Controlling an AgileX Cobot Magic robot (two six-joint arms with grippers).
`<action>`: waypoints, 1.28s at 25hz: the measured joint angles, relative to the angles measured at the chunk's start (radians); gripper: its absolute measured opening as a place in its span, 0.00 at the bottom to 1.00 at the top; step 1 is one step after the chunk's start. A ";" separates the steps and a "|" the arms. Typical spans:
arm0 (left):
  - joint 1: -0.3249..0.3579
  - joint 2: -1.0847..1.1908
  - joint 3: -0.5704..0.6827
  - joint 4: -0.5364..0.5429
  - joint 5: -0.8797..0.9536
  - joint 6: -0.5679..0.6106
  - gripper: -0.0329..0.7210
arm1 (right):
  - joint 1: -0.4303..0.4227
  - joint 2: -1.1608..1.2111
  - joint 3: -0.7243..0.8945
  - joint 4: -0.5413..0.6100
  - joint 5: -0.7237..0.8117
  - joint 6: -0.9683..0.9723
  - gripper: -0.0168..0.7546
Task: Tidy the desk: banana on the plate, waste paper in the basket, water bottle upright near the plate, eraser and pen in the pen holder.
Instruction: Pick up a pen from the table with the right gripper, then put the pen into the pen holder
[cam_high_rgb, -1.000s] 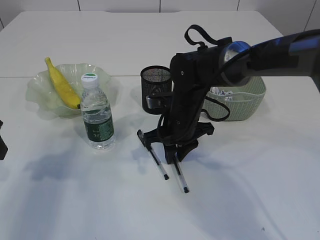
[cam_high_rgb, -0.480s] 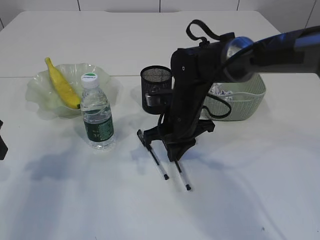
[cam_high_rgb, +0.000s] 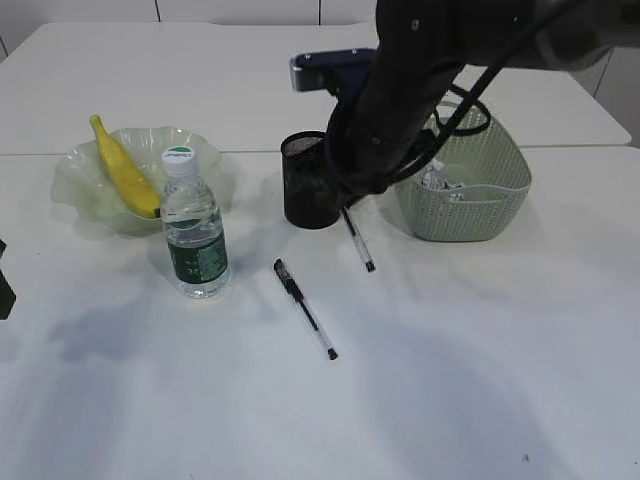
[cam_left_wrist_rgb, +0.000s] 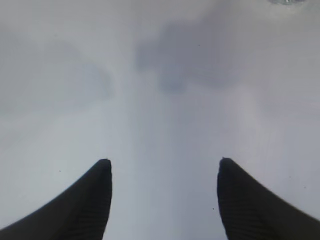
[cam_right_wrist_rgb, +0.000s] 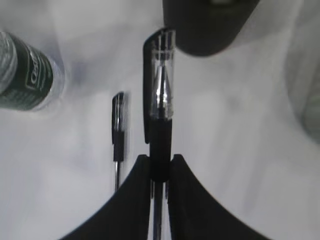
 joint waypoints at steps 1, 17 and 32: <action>0.000 0.000 0.000 0.000 0.000 0.000 0.66 | 0.000 -0.014 0.000 -0.023 -0.022 -0.001 0.09; 0.000 0.000 0.000 0.000 0.006 0.000 0.66 | -0.032 -0.034 0.000 -0.141 -0.408 0.043 0.09; 0.000 0.000 0.000 0.003 0.014 0.000 0.66 | -0.077 0.058 0.003 -0.181 -0.740 0.043 0.09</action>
